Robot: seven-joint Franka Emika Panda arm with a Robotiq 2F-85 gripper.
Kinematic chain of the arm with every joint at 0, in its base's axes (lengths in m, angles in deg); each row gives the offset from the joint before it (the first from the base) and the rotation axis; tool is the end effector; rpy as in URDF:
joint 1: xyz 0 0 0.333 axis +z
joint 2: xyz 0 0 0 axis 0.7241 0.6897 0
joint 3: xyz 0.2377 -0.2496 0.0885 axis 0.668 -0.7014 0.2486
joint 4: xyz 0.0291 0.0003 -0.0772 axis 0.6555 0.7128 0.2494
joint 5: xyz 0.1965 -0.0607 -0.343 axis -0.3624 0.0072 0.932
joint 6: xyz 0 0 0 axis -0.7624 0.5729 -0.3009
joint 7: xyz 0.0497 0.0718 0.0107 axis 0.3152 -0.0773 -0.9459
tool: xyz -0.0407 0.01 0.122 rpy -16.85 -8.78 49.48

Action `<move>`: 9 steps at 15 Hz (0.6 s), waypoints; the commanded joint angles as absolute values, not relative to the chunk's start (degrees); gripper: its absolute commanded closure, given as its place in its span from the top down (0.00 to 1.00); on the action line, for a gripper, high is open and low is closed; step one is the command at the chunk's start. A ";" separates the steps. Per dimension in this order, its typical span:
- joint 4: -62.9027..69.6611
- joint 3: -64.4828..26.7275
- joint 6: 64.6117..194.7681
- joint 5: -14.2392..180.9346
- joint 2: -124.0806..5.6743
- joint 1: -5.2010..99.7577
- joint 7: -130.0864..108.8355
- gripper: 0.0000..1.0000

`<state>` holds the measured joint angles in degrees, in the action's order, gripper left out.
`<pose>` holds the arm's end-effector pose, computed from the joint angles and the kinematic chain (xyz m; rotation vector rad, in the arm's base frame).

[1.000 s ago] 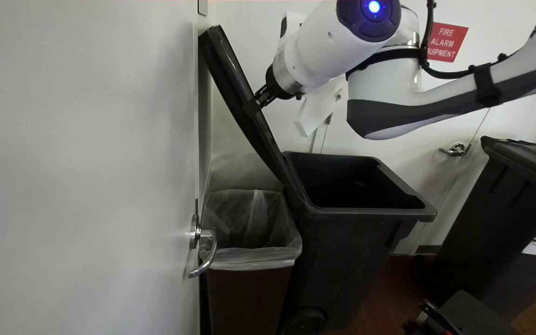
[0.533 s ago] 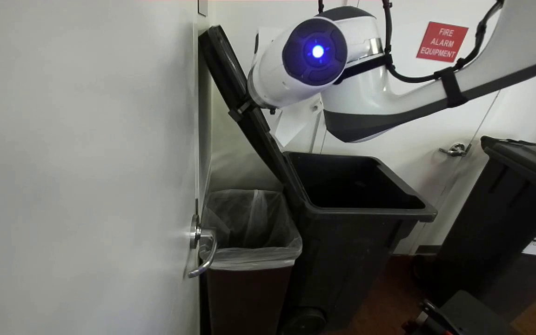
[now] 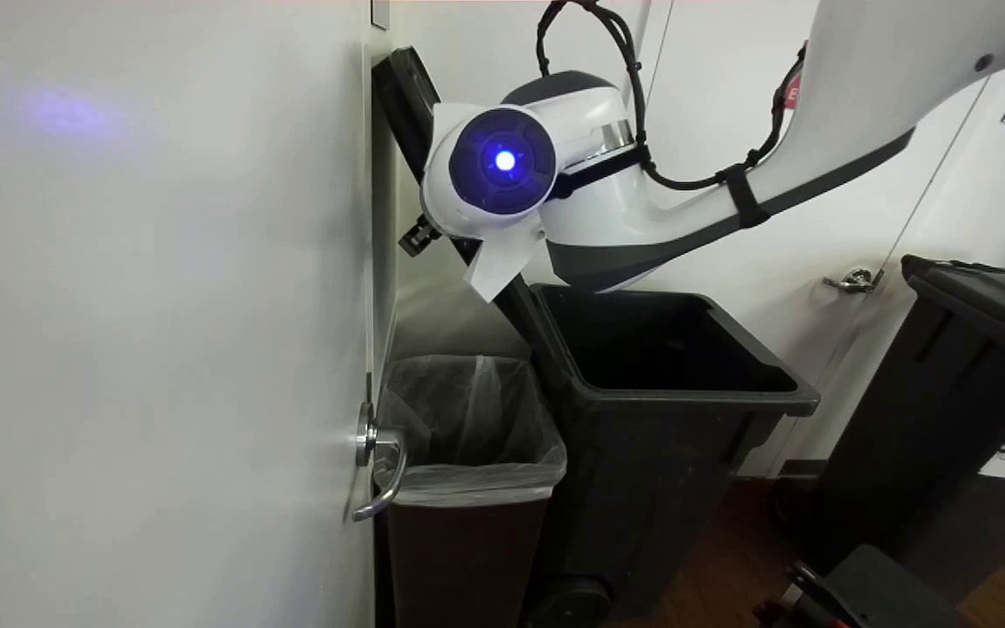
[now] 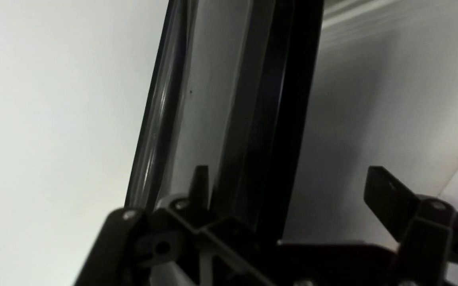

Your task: Close the big trash bin

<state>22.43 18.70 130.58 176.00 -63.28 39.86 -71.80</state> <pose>0.6028 0.2537 0.4491 2.1632 0.5194 1.2284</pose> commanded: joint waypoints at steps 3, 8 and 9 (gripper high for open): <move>14.90 5.88 130.74 176.61 -60.22 52.70 -74.96 1.00; 12.05 1.94 129.53 174.89 -59.84 56.90 -74.38 1.00; 11.69 1.47 129.60 174.70 -59.75 57.25 -74.18 1.00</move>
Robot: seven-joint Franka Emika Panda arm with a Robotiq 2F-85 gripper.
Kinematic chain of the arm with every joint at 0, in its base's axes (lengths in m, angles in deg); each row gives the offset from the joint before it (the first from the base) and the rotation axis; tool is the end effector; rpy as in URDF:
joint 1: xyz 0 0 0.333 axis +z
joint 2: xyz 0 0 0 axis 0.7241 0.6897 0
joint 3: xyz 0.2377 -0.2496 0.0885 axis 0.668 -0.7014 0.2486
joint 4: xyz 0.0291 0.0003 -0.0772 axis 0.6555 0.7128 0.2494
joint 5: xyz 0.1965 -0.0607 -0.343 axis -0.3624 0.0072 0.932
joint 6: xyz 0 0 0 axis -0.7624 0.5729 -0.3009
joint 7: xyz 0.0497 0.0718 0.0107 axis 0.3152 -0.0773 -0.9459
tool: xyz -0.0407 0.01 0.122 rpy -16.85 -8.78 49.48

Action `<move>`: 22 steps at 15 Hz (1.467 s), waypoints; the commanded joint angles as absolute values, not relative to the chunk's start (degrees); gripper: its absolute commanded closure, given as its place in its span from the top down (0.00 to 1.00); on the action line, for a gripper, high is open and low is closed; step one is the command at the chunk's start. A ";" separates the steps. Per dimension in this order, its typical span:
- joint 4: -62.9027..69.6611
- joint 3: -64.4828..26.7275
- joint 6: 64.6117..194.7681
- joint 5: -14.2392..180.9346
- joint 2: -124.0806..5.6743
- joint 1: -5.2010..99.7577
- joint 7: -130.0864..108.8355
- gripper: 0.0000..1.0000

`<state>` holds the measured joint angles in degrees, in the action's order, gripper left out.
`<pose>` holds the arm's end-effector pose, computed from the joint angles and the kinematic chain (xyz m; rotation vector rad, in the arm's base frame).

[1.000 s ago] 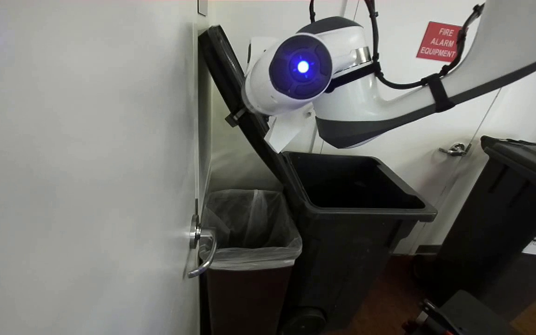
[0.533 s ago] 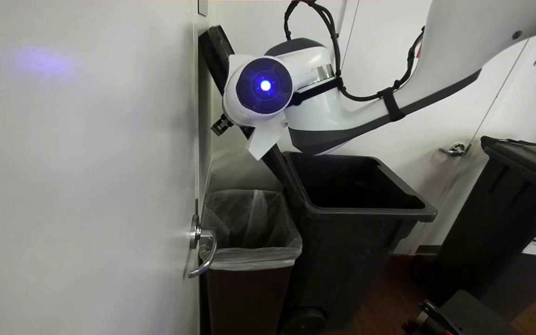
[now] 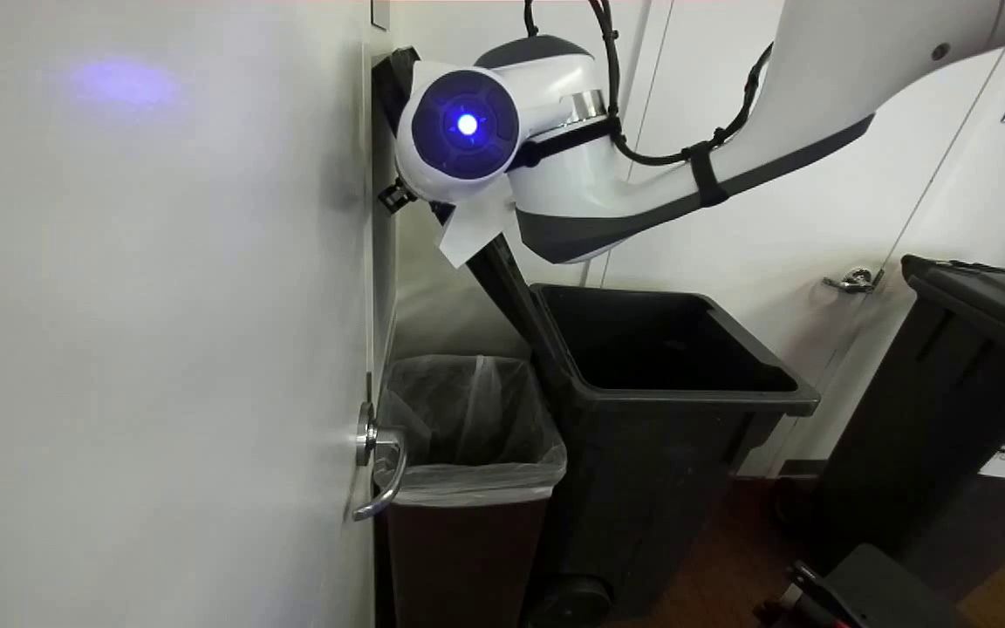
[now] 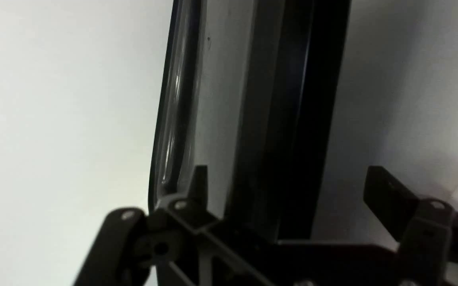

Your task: Close the big trash bin

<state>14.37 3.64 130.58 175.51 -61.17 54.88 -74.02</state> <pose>0.6334 0.2715 0.4831 2.1250 0.4270 1.3344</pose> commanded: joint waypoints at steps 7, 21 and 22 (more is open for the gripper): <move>10.42 -0.76 129.00 173.96 -59.90 58.19 -74.52 0.58; 16.61 -2.87 133.52 162.82 -68.44 55.87 -76.83 0.24; 17.44 -3.58 134.24 161.39 -69.63 55.45 -77.06 0.24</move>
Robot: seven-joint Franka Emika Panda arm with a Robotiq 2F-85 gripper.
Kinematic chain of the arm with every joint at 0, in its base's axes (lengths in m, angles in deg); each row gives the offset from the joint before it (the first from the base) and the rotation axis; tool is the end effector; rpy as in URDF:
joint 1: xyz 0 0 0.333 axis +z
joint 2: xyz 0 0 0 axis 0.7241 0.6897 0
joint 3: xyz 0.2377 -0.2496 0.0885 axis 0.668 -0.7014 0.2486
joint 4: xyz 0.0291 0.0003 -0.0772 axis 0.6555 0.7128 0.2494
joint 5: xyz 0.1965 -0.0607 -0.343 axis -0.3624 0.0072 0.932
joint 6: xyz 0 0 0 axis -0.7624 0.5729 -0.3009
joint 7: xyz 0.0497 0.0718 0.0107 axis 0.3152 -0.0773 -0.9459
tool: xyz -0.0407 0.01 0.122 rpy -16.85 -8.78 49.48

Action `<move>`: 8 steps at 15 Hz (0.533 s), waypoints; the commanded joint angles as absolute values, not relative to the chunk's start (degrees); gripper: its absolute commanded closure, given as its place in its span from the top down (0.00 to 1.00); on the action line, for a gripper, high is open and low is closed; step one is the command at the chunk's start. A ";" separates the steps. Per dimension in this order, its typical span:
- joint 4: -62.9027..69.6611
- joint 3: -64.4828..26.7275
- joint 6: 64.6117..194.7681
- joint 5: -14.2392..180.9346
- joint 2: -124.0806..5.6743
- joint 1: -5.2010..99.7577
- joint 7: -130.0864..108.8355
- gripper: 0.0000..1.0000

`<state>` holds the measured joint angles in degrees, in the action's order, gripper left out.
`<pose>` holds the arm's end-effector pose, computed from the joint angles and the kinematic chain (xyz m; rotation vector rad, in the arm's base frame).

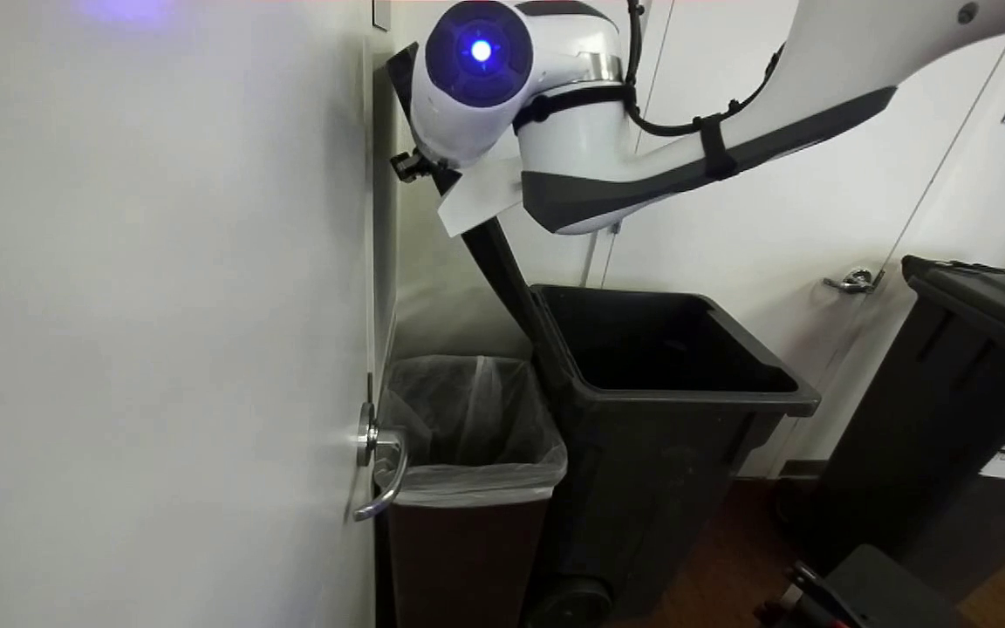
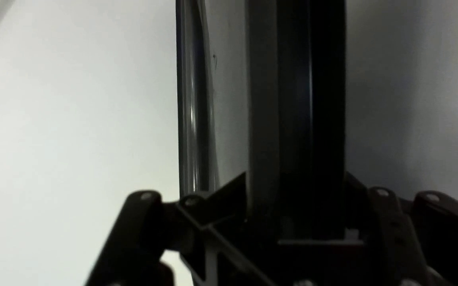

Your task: Close the big trash bin

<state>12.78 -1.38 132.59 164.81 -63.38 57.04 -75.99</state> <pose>0.6399 0.2491 0.5163 2.2721 0.1851 1.3558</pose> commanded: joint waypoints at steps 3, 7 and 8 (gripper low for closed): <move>19.87 -5.71 136.98 157.81 -72.82 54.34 -77.81 0.24; 23.57 -8.25 141.16 155.19 -76.85 52.88 -79.23 0.24; 24.42 -8.74 142.60 154.97 -77.55 52.29 -79.86 0.24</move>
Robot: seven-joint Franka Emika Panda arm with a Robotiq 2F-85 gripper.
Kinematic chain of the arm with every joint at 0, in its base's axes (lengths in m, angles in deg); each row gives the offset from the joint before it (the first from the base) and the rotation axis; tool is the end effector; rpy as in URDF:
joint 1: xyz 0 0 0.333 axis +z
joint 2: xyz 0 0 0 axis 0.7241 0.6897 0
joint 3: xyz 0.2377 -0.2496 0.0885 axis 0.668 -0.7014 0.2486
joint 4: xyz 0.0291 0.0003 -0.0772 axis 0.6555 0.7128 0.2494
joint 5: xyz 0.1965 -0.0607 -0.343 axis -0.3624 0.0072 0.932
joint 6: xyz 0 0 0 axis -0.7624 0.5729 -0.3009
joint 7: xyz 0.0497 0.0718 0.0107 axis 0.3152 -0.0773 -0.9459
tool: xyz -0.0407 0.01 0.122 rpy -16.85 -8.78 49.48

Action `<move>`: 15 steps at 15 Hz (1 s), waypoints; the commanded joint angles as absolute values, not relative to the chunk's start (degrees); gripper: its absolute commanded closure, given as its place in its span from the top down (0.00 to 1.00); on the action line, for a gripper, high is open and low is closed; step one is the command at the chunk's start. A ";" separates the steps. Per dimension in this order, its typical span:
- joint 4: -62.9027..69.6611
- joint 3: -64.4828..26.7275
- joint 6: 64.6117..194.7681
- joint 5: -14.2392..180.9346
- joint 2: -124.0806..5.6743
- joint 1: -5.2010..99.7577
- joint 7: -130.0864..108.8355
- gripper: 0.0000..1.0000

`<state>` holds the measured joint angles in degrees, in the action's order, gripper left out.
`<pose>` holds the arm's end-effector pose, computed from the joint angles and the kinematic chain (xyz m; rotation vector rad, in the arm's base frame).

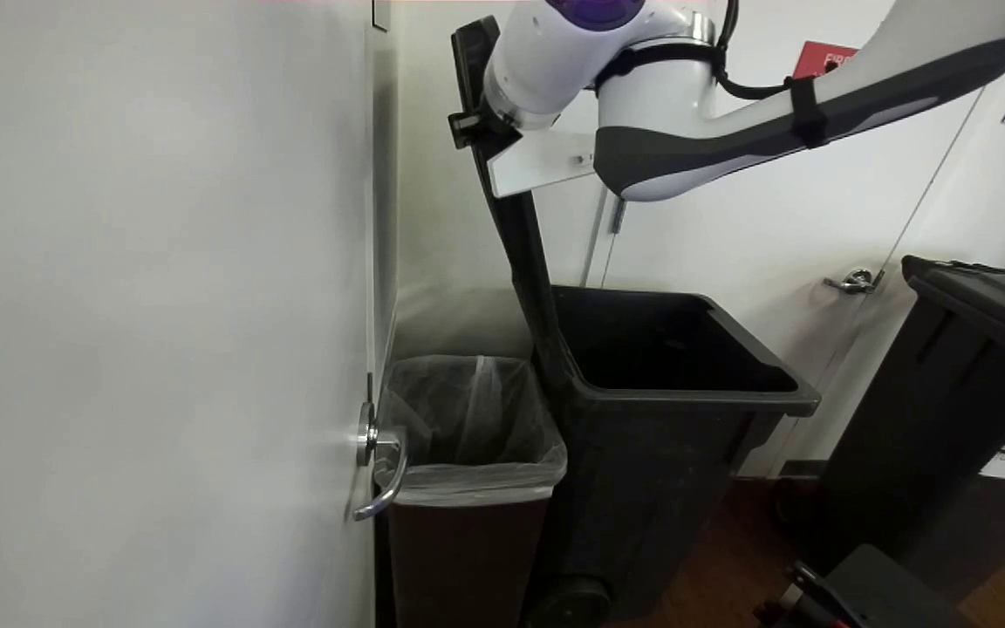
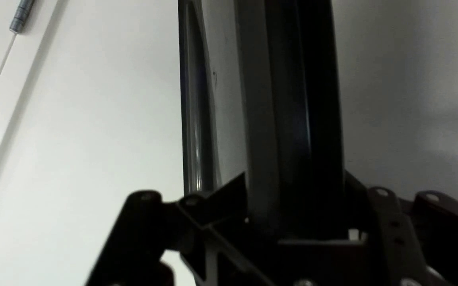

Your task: Close the big trash bin

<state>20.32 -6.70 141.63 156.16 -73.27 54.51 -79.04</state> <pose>0.6101 0.1796 0.5597 2.4086 -0.0505 1.4254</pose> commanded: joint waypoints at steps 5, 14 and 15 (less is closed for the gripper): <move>28.32 -12.05 149.50 156.12 -80.93 50.26 -83.28 0.24; 35.14 -20.14 165.94 158.88 -85.18 45.68 -88.52 0.24; 35.62 -20.83 167.02 159.46 -85.55 45.18 -89.43 0.24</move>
<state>33.69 -18.32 166.22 157.42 -85.99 47.97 -87.28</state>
